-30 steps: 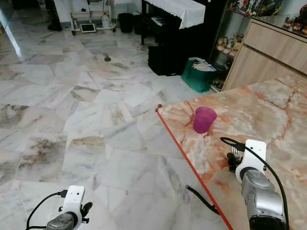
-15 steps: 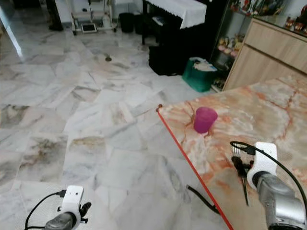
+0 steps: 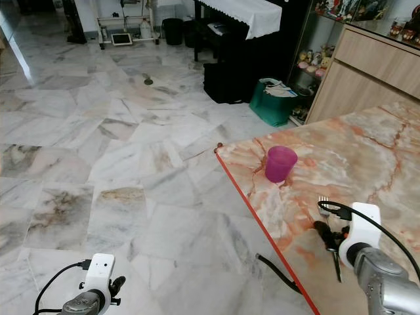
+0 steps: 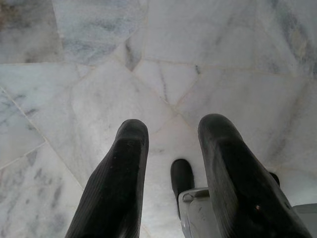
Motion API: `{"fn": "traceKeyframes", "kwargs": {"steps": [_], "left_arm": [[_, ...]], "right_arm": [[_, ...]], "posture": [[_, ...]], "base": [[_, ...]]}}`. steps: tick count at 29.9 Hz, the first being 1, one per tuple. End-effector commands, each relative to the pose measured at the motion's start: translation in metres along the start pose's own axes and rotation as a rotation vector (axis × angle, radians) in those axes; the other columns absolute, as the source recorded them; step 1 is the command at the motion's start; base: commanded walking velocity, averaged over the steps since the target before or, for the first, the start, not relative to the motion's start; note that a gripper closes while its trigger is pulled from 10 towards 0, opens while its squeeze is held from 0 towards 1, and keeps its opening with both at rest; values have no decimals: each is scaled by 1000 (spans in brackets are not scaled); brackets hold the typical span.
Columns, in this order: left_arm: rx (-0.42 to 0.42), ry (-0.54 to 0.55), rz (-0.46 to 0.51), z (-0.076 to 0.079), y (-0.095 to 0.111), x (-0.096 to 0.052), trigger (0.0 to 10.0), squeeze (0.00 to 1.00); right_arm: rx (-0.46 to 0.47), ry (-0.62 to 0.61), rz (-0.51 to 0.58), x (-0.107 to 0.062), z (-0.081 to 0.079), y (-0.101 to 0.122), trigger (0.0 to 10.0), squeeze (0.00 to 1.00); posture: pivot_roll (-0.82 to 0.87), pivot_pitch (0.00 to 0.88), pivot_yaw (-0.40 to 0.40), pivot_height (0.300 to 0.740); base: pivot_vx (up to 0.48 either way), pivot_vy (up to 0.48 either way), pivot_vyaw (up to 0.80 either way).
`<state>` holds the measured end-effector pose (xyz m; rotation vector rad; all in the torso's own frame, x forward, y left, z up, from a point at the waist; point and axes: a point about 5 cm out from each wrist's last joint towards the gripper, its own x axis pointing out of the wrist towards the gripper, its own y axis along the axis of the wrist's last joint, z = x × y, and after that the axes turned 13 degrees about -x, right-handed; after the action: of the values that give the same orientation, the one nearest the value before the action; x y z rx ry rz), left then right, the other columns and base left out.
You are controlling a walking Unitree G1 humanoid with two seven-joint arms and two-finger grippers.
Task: Setting the table
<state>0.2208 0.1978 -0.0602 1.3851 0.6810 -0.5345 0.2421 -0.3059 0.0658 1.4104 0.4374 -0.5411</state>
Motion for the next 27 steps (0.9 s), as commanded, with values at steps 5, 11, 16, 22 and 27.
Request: {"fn": "traceKeyframes", "kwargs": {"steps": [5, 11, 16, 22, 27], "left_arm": [[17, -1, 0, -1, 4, 1, 10000, 0], [16, -4, -3, 0, 2, 1, 10000, 0], [15, -7, -5, 1, 1, 0, 10000, 0], [13, -8, -8, 0, 0, 0, 10000, 0], [13, -7, -11, -1, 0, 0, 10000, 0]], "right_arm": [[-11, 9, 9, 1, -4, 2, 10000, 0], [-49, -39, -7, 1, 2, -2, 10000, 0], [-43, -50, 2, 2, 4, 1, 10000, 0], [-38, -31, -5, 4, -1, -2, 0, 0], [-40, -26, -12, 6, -5, -4, 0, 0]], "posture": [[39, 0, -35, 740], [36, 0, -37, 740], [35, 0, -36, 740], [42, 0, -39, 740], [43, 0, -37, 740]], "base": [[0, 0, 0], [0, 0, 0], [0, 0, 0], [0, 0, 0], [0, 0, 0]]}}
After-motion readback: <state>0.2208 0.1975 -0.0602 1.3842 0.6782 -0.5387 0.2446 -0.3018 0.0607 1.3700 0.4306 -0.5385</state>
